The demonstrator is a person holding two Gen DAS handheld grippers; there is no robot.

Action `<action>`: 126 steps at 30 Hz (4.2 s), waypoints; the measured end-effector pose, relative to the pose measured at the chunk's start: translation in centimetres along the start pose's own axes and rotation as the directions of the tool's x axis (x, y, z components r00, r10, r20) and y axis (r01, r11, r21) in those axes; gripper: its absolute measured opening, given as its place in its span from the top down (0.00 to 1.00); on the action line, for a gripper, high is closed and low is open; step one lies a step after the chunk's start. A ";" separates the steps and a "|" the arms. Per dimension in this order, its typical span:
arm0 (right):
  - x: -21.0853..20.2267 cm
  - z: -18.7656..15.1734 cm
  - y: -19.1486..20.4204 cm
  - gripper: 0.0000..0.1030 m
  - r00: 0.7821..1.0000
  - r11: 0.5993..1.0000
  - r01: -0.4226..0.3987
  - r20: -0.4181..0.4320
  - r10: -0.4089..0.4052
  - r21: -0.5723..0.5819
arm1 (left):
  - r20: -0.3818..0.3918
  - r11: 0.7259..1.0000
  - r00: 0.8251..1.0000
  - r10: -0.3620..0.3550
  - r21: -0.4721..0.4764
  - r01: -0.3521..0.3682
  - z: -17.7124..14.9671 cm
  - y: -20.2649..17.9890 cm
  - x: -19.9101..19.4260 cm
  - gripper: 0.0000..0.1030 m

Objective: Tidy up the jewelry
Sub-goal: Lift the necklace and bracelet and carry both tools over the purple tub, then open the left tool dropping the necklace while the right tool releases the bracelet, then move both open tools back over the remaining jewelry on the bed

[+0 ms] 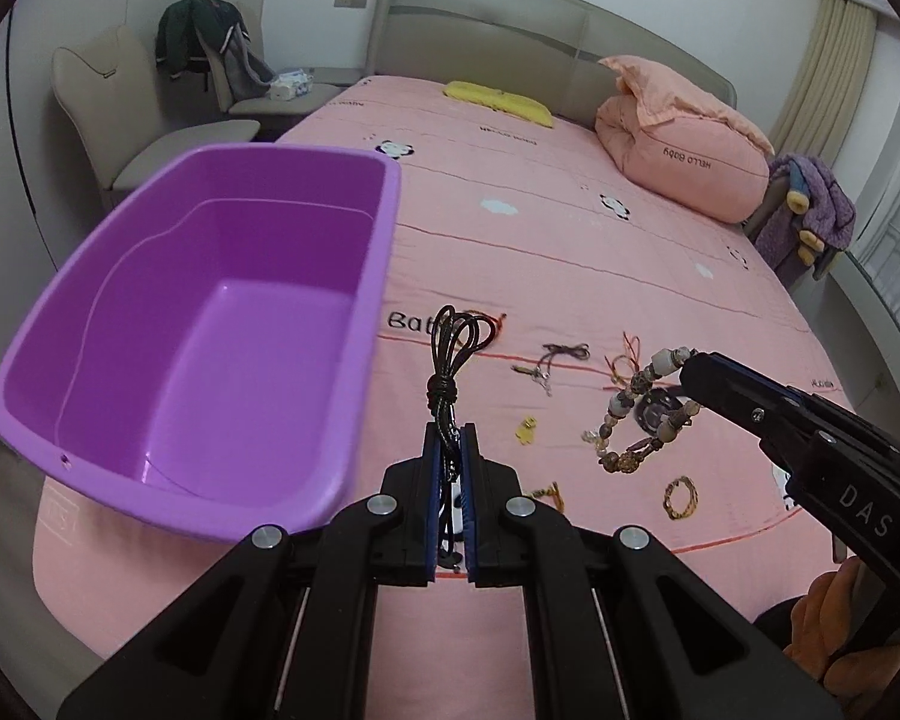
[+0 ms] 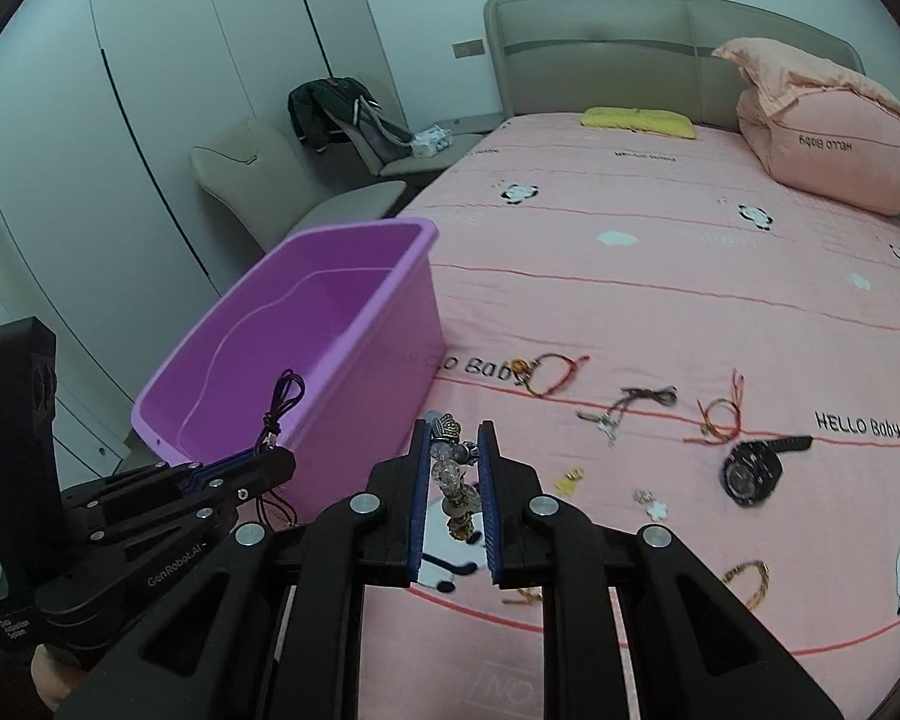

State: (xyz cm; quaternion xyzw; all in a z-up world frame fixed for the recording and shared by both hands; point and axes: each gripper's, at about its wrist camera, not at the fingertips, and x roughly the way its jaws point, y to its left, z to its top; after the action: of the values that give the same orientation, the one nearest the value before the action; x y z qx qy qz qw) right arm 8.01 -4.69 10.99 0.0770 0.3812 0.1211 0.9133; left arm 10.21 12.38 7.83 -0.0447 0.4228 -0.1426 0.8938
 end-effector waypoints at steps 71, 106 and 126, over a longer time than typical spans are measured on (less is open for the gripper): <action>17.9 5.4 11.2 0.70 0.963 0.990 -0.058 -0.268 0.021 -0.129 | -0.169 0.916 0.933 0.319 -0.197 -0.349 4.2 17.1 3.9 0.34; 8.3 1.4 6.1 0.40 0.980 0.997 -0.028 -0.197 0.012 -0.076 | -0.093 0.918 0.928 0.360 -0.146 -0.370 1.2 9.6 -2.3 0.08; 0.8 -9.6 -6.1 0.35 0.968 0.989 0.144 -0.212 -0.132 0.042 | -0.098 0.968 0.963 0.249 -0.018 -0.252 -4.9 -1.8 -0.8 0.06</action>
State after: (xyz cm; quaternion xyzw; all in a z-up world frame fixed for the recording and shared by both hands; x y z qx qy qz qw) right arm 2.71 -9.84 2.35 0.0631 0.4826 0.0539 0.8719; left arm 5.57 11.05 5.64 0.0025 0.4693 -0.0239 0.8827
